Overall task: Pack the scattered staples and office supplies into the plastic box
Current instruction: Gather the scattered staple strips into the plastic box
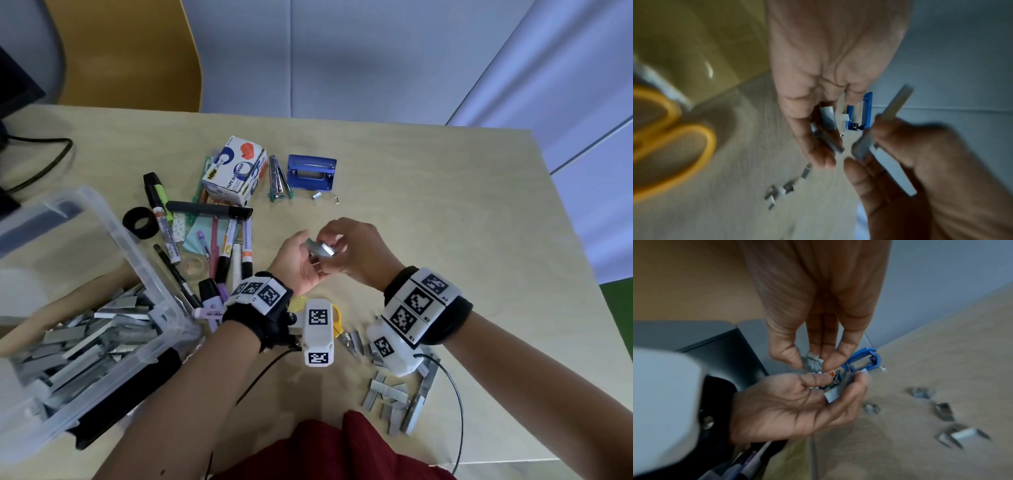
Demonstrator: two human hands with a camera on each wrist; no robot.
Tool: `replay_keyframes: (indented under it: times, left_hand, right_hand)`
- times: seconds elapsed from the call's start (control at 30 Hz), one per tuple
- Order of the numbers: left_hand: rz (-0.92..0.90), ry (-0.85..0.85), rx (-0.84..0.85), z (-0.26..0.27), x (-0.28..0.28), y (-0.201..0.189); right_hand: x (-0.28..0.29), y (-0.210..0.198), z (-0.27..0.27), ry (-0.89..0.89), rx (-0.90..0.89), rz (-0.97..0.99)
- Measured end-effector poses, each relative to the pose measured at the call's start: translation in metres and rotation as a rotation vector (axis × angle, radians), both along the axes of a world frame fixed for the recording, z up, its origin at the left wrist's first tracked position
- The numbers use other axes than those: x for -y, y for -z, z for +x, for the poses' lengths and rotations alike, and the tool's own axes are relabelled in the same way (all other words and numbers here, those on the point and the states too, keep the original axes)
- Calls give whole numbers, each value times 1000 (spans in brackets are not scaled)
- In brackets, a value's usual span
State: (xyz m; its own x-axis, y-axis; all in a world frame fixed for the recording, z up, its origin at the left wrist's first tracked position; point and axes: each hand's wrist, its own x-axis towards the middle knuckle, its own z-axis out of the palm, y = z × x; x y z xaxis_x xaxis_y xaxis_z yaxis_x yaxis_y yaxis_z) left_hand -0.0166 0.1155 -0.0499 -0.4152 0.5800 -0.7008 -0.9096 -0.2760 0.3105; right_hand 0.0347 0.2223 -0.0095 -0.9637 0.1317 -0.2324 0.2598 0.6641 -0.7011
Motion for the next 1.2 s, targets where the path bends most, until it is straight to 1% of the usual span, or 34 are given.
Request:
replay_keyframes:
  times: [0.03, 0.1, 0.2, 0.3, 0.33, 0.37, 0.47, 0.53, 0.67, 0.73, 0.8, 0.9, 1.0, 1.07, 1.13, 1.2]
  left_hand:
    - [57, -13, 14, 1, 0, -1]
    - [88, -51, 33, 2, 0, -2]
    - [18, -123, 20, 0, -1, 3]
    - [-86, -135, 11, -7, 3, 10]
    - [-113, -130, 5, -10, 5, 11]
    - [-133, -124, -5, -13, 7, 12]
    - [-136, -121, -34, -22, 17, 13]
    - [-136, -143, -30, -25, 21, 13]
    - [-134, -268, -10, -25, 26, 16]
    - [-114, -318, 16, -23, 26, 18]
    - [-112, -325, 24, -22, 24, 20]
    - [-130, -295, 9, -21, 18, 18]
    - [-149, -216, -28, -19, 12, 13]
    - [-174, -204, -22, -22, 12, 12]
    - [-181, -193, -20, -26, 15, 13]
    - [-190, -187, -32, -30, 20, 15]
  right_hand:
    - [4, -2, -1, -22, -5, 15]
    - [9, -4, -4, -58, -17, 53]
    - [5, -6, -8, -30, -47, 56]
    - [-8, 2, -16, 104, -78, 49]
    - [-12, 7, -18, 113, -60, 73]
    - [-15, 12, -19, 84, -9, 115]
    - [-15, 29, -19, -102, 198, 269]
    - [-11, 38, -18, -150, 235, 316]
    - [-8, 44, -22, -136, 257, 335]
    - [-9, 38, -24, -78, 210, 258]
    - [-6, 26, -26, -48, 82, 189]
    - [6, 8, -27, -95, -51, 93]
    - [15, 1, -31, -137, -78, 42]
    - [14, 3, -39, -92, -102, 30]
    - [9, 10, -51, -51, -94, 65]
    - [4, 20, -60, -115, -21, 162]
